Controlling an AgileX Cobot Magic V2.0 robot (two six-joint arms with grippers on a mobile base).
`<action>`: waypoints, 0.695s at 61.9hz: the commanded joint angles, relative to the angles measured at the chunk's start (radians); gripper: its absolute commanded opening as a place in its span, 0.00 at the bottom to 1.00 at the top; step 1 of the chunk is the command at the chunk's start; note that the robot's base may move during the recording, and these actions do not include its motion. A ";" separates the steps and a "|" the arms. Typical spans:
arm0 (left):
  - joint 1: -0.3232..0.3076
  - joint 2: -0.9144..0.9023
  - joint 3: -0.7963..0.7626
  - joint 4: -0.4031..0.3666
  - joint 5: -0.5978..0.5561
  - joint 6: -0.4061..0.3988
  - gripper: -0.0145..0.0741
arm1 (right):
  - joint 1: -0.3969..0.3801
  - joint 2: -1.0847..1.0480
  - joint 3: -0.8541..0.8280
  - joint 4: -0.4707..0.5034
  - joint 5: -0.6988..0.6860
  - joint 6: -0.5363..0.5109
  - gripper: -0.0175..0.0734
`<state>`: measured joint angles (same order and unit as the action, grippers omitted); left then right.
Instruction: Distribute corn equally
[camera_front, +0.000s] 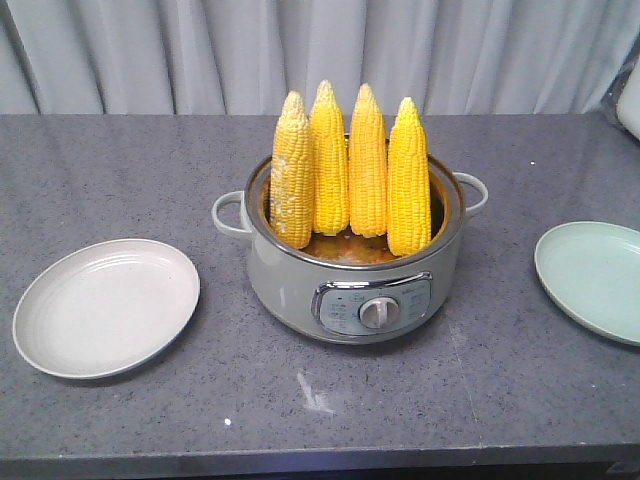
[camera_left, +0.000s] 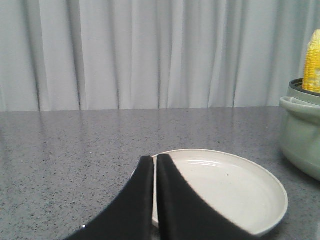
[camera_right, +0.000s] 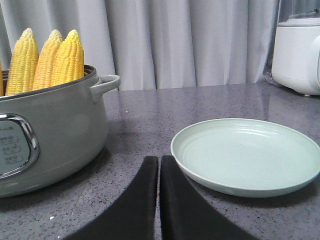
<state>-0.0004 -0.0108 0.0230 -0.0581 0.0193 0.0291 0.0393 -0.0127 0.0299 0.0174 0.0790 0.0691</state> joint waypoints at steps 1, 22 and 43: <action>-0.005 -0.015 0.013 -0.002 -0.070 -0.007 0.16 | -0.005 -0.003 0.010 -0.008 -0.079 -0.006 0.19; -0.005 -0.015 0.013 -0.002 -0.070 -0.007 0.16 | -0.005 -0.003 0.010 -0.008 -0.079 -0.006 0.19; -0.005 -0.015 0.013 -0.002 -0.070 -0.007 0.16 | -0.005 -0.003 0.010 -0.008 -0.079 -0.006 0.19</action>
<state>-0.0004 -0.0108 0.0230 -0.0581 0.0193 0.0291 0.0393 -0.0127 0.0299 0.0174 0.0790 0.0691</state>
